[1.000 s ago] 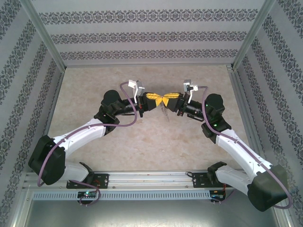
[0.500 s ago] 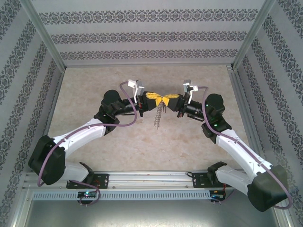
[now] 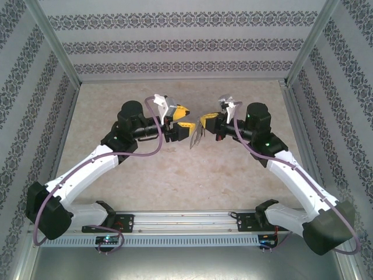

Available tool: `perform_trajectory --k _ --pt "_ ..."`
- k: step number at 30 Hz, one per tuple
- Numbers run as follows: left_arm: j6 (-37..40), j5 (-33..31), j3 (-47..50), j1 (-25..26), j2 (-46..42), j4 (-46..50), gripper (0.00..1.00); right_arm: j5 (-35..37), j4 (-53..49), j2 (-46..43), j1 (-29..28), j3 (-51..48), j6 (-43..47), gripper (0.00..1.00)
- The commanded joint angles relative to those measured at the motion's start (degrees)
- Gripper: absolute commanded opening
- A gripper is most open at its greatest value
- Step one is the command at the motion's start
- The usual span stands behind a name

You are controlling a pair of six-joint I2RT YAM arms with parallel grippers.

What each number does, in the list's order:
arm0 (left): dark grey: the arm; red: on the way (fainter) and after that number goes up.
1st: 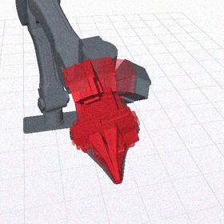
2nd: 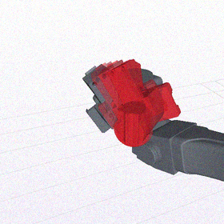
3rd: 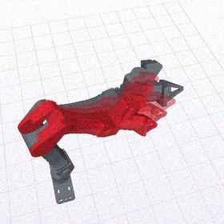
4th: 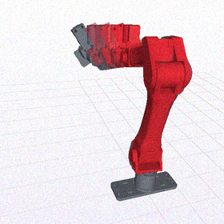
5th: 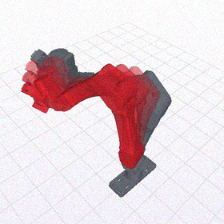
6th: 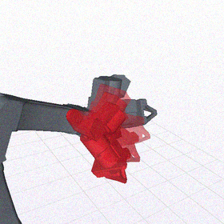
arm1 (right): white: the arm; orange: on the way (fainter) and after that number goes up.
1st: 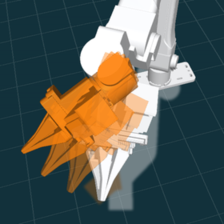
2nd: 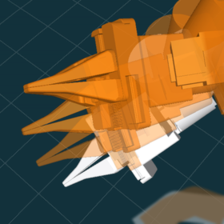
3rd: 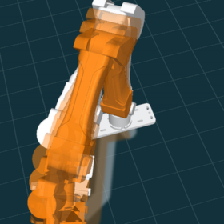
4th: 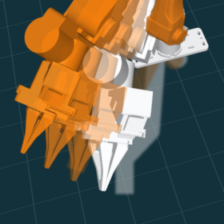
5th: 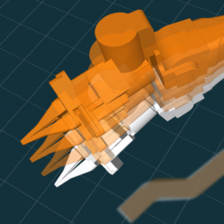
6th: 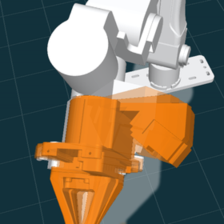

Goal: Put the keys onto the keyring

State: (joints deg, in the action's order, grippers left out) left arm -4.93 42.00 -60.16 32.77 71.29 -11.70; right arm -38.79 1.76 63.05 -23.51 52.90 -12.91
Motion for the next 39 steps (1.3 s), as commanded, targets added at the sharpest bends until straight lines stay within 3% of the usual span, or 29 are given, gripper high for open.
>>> perform_trajectory --k 1,11,30,39 --pt "7.92 2.99 -3.85 -1.36 2.09 13.15 0.66 0.26 -5.99 0.63 -1.24 3.76 8.52 0.0" --pt "10.74 11.86 -11.82 -4.74 9.36 24.34 0.61 -1.9 -9.46 0.5 -1.81 6.72 13.43 0.0" --pt "6.13 15.83 -11.17 -4.74 11.1 16.3 0.58 -5.5 -7.64 2.08 -3.11 6.82 11.88 0.0" --pt "3.36 19.44 -11.03 -4.69 12.42 12.93 0.37 -5.64 -7.08 1.96 -3.39 6.85 11.09 0.0"
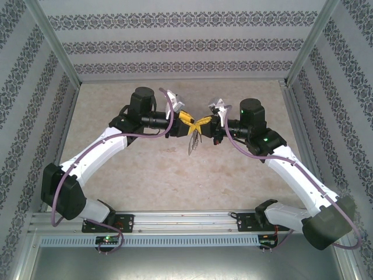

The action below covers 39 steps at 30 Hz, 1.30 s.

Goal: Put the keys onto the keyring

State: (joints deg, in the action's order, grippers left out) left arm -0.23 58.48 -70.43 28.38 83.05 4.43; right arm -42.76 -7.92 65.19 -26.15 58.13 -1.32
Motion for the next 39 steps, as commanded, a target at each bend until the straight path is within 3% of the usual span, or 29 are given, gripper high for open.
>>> perform_trajectory --k 1,6,8,16,23,24,26,28,39 --pt "-1.43 3.41 -0.72 -0.34 0.73 -3.27 0.34 -1.51 2.6 -0.35 -0.74 1.61 -0.53 0.0" --pt "-1.88 4.86 0.17 -0.33 0.38 -3.57 0.29 -1.11 2.98 -0.2 -0.74 1.65 -0.94 0.0" --pt "-1.63 5.24 0.64 -0.33 0.16 -3.64 0.15 -0.82 2.97 0.15 -0.74 1.72 -0.96 0.0" --pt "-2.18 5.83 2.18 -0.33 -0.69 -6.31 0.0 -1.61 3.9 0.47 -0.74 1.85 -1.95 0.0" --pt "-7.1 3.75 5.52 -0.34 -1.69 -15.06 0.0 -2.59 5.87 0.32 -0.79 1.86 -3.82 0.0" --pt "-7.75 2.82 6.39 -0.34 -2.17 -16.91 0.0 -1.93 6.03 0.23 -0.76 1.74 -4.32 0.03" --pt "-9.02 1.58 7.93 -0.32 -2.83 -20.47 0.0 -0.02 6.31 -0.51 -0.53 1.43 -4.81 0.28" --pt "-9.84 0.45 8.8 -0.34 -3.45 -22.32 0.0 1.37 6.85 -1.72 0.12 0.51 -5.43 0.38" --pt "-12.41 -1.13 10.78 -0.34 -4.83 -28.14 0.0 0.82 10.92 -6.82 2.25 -7.42 -9.26 0.44"
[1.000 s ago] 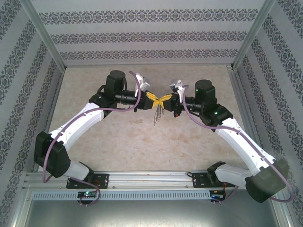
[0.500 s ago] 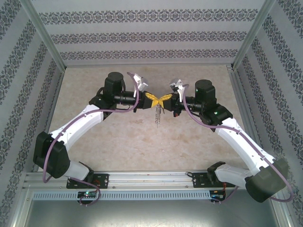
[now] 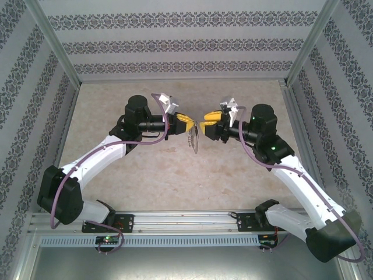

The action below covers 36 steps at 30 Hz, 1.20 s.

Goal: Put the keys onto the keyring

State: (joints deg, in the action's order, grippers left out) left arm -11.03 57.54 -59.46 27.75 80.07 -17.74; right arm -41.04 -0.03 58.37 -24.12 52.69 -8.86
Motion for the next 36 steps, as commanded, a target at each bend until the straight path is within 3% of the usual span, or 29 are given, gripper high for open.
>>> perform_trajectory --k 1,15,19,26,36 --pt "-1.75 -0.19 -0.22 0.29 -1.92 -6.21 0.0 -1.39 3.4 0.21 0.17 -2.36 -1.9 0.44" --pt "-3.4 0.14 -0.14 0.3 -1.92 -8.31 0.0 -1.02 7.35 5.02 -4.19 -4.5 -3.42 0.43" --pt "-3.91 0.33 0.02 0.29 -1.85 -9.0 0.0 -0.16 7.37 6.66 -4.71 -3.49 -3.11 0.32" --pt "-4.3 0.47 0.4 0.31 -2.21 -9.27 0.0 2.36 6.68 6.55 -4.62 -3.55 -2.68 0.0" --pt "-5.29 -0.9 1.02 0.32 -2.61 -11.58 0.0 -0.22 4.38 5.07 -4.97 -5.9 -1.97 0.0"
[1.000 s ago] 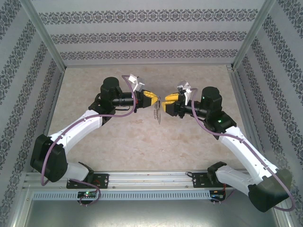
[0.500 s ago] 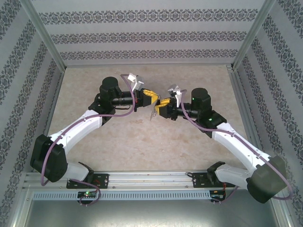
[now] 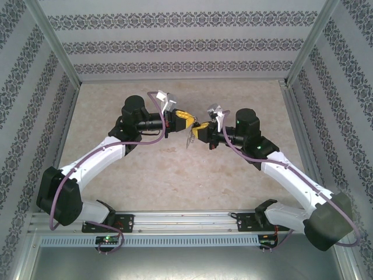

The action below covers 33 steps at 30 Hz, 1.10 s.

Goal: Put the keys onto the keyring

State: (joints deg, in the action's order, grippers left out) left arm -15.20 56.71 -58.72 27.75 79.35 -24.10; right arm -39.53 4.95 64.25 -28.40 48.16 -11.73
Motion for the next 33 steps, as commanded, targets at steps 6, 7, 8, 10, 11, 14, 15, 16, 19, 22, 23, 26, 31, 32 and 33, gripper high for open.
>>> perform_trajectory --k 6,7,8,10,11,14,15,16,19,22,23,26,31,32,33 --pt "-1.05 -0.28 0.53 0.36 -1.93 -5.52 0.0 -4.38 -2.46 0.06 -2.76 -1.59 1.86 0.0" --pt "-1.05 -0.28 0.53 0.33 -1.99 -5.57 0.0 -4.88 -2.81 0.24 -3.03 -1.47 2.15 0.0" --pt "-1.01 -0.21 0.53 0.29 -1.84 -5.61 0.0 -5.2 -3.09 0.52 -3.38 -1.32 2.39 0.0" --pt "-1.2 -0.21 0.54 0.3 -1.75 -5.7 0.0 -5.64 -3.49 1.03 -3.97 -1.01 2.69 0.0" --pt "-1.15 -0.28 0.54 0.3 -1.68 -5.78 0.0 -5.9 -3.75 1.26 -4.1 -0.73 2.93 0.0" --pt "-1.65 -0.12 0.54 0.31 -1.39 -6.48 0.0 -5.67 -4.22 2.09 -4.56 0.2 3.14 0.0" --pt "-1.84 -0.05 0.53 0.29 -1.31 -6.81 0.0 -5.2 -4.28 2.37 -4.64 0.47 3.12 0.0" --pt "-1.98 -0.04 0.61 0.29 -1.31 -7.03 0.0 -4.42 -4.33 2.44 -4.64 0.66 2.98 0.0" --pt "-2.18 -0.12 0.7 0.31 -1.26 -7.52 0.0 -0.99 -4.73 1.46 -3.98 0.04 2.78 0.24" --pt "-2.59 -0.18 0.89 0.34 -1.21 -8.16 0.0 -0.46 -4.19 -1.75 -0.94 -1.8 1.65 0.32" --pt "-2.67 -0.13 0.86 0.29 -1.18 -8.24 0.0 -0.67 -3.79 -3.2 0.26 -2.53 1.11 0.32" --pt "-3.07 -0.01 0.97 0.29 -1.1 -8.67 0.0 0.6 -1.18 -8.84 4.01 -5.64 -2.01 0.37" --pt "-3.77 0.01 1.21 0.3 -0.65 -9.88 0.0 3.94 6.79 -13.75 7.12 -8.56 -8.43 0.43" --pt "-3.89 0.0 1.31 0.29 -0.53 -10.04 0.0 4.02 7.62 -13.56 7.09 -8.21 -9.14 0.43" --pt "-4.05 0.06 1.28 0.31 -0.45 -10.22 0.0 4.02 8.82 -13.2 7.13 -7.79 -10.0 0.43"
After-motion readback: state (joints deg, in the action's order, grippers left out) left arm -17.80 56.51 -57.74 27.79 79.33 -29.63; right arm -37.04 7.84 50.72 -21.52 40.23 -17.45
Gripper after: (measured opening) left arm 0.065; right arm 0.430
